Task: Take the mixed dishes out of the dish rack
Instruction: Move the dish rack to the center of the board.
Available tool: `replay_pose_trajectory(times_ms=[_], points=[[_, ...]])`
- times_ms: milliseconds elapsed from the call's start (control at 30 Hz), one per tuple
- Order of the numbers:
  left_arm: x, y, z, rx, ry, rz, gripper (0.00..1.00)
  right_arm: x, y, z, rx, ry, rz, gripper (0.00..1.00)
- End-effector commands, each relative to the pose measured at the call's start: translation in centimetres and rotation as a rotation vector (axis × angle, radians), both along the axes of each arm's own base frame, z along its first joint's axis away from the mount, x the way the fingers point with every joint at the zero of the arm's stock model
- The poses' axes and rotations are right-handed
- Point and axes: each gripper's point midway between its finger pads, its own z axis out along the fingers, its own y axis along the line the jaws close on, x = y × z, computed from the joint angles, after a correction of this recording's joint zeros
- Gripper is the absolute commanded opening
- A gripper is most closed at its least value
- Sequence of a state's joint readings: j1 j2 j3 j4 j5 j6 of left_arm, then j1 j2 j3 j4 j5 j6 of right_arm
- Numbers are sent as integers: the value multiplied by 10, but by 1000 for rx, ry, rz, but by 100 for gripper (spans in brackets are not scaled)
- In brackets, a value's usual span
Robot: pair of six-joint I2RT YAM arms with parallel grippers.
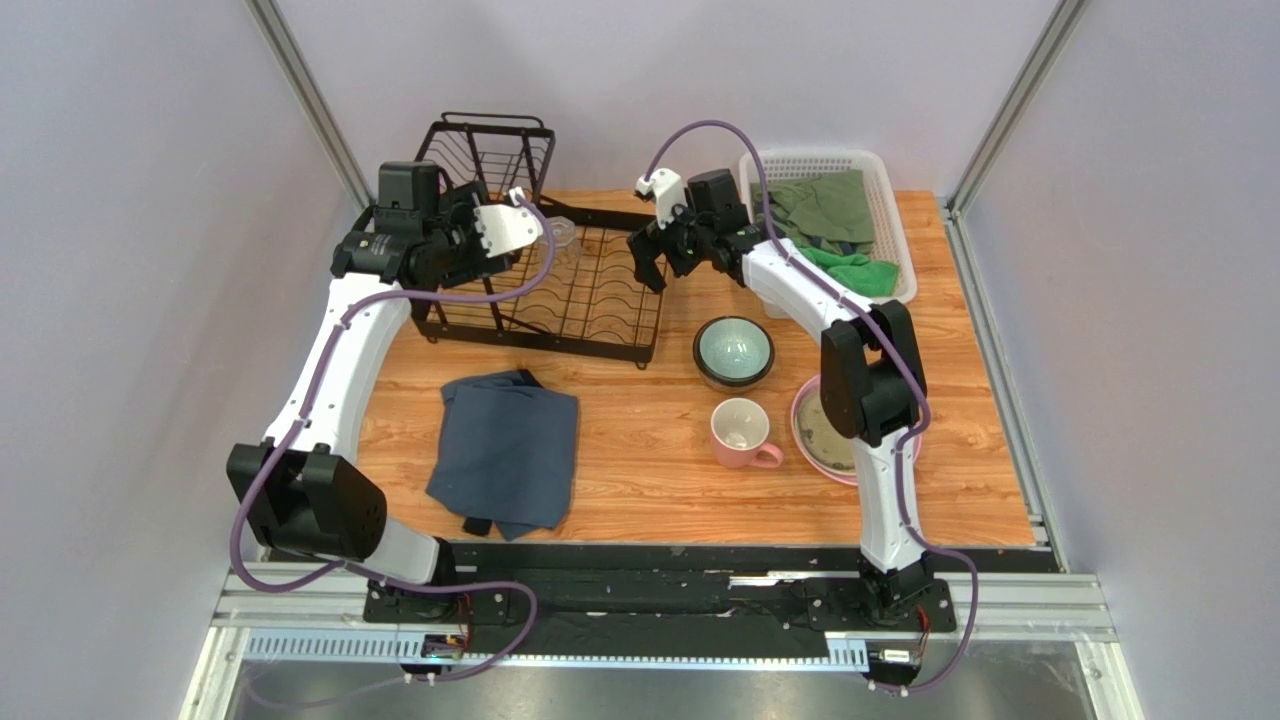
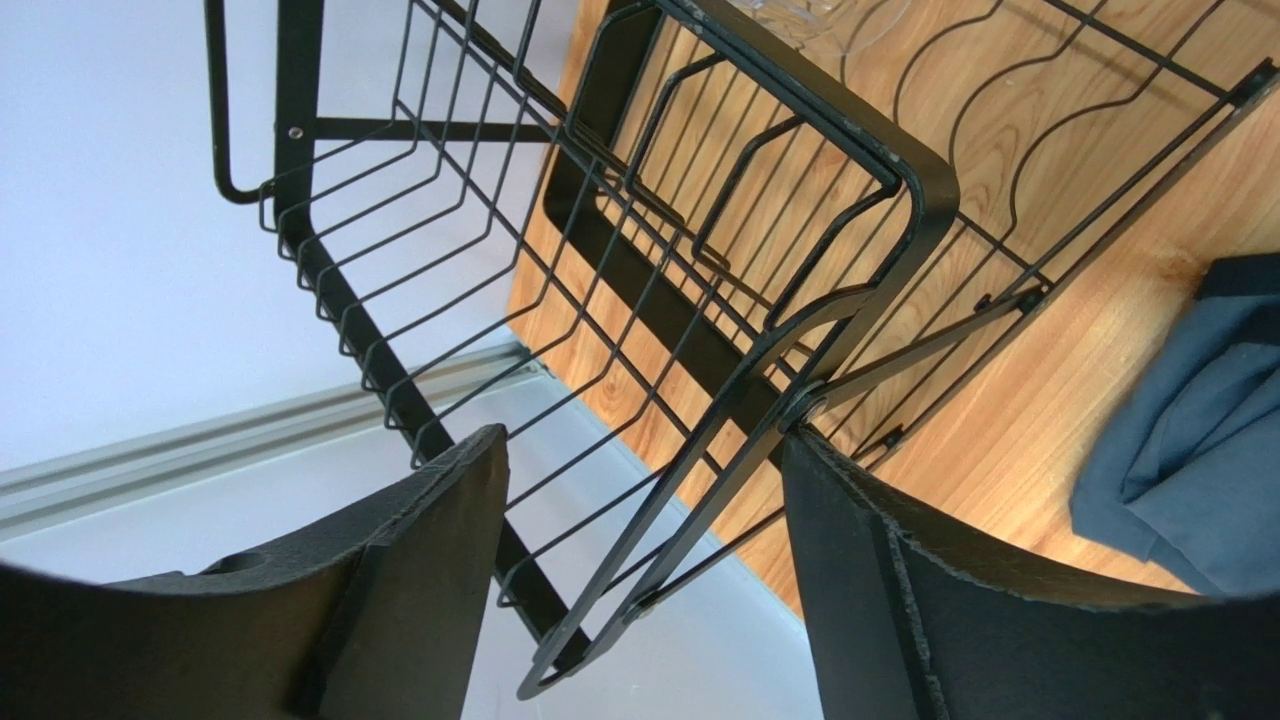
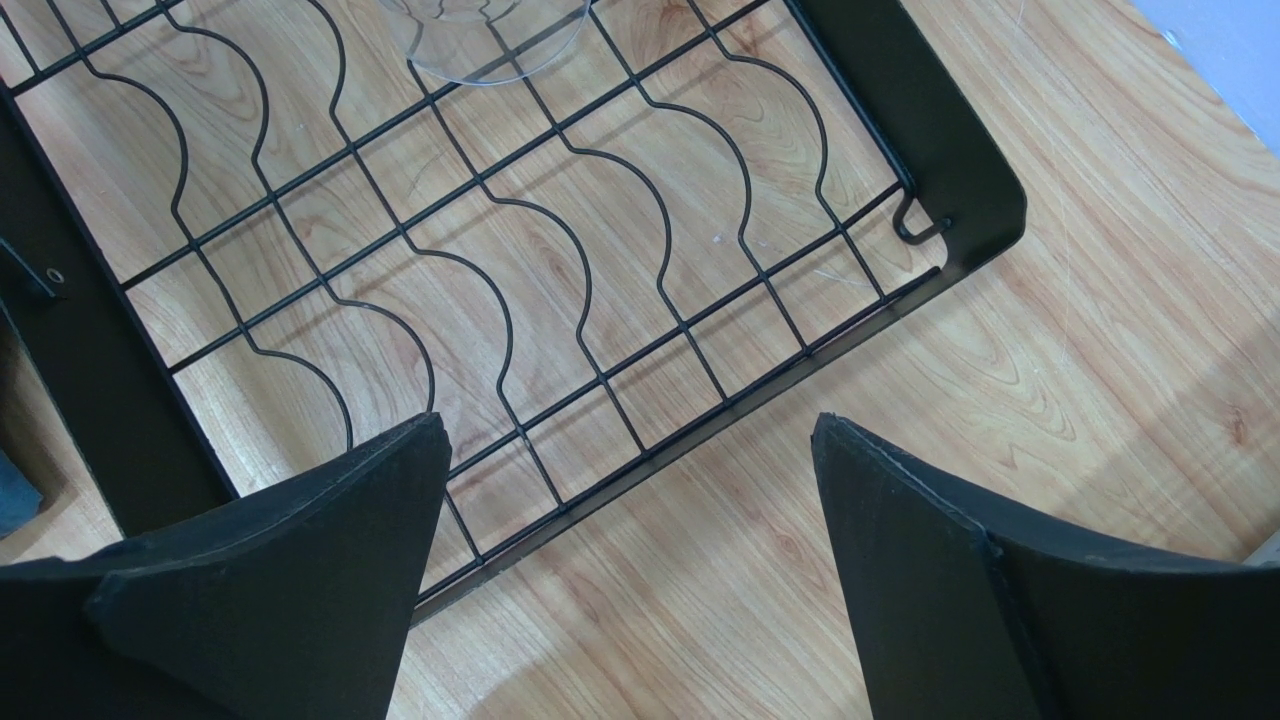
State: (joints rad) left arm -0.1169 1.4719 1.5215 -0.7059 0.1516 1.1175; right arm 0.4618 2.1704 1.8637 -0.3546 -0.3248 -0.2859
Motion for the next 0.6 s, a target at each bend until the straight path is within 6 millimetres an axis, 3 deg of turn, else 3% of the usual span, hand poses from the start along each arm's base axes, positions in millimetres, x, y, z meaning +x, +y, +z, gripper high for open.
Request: replay_pose_trajectory(times_ms=[0,233,367,433,567], points=[[0,6,6,42,1,-13,74,4,7,26,29,-74,24,96],[-7,6,-7,62,50,-35,63,6,9,30,40,-77,26,96],[-15,6,-11,65,70,-44,47,6,9,24,33,-70,27,96],[-19,6,-11,70,70,-53,45,6,9,25,36,-69,26,96],[-30,4,-11,71,71,-74,30,6,13,25,50,-64,29,95]])
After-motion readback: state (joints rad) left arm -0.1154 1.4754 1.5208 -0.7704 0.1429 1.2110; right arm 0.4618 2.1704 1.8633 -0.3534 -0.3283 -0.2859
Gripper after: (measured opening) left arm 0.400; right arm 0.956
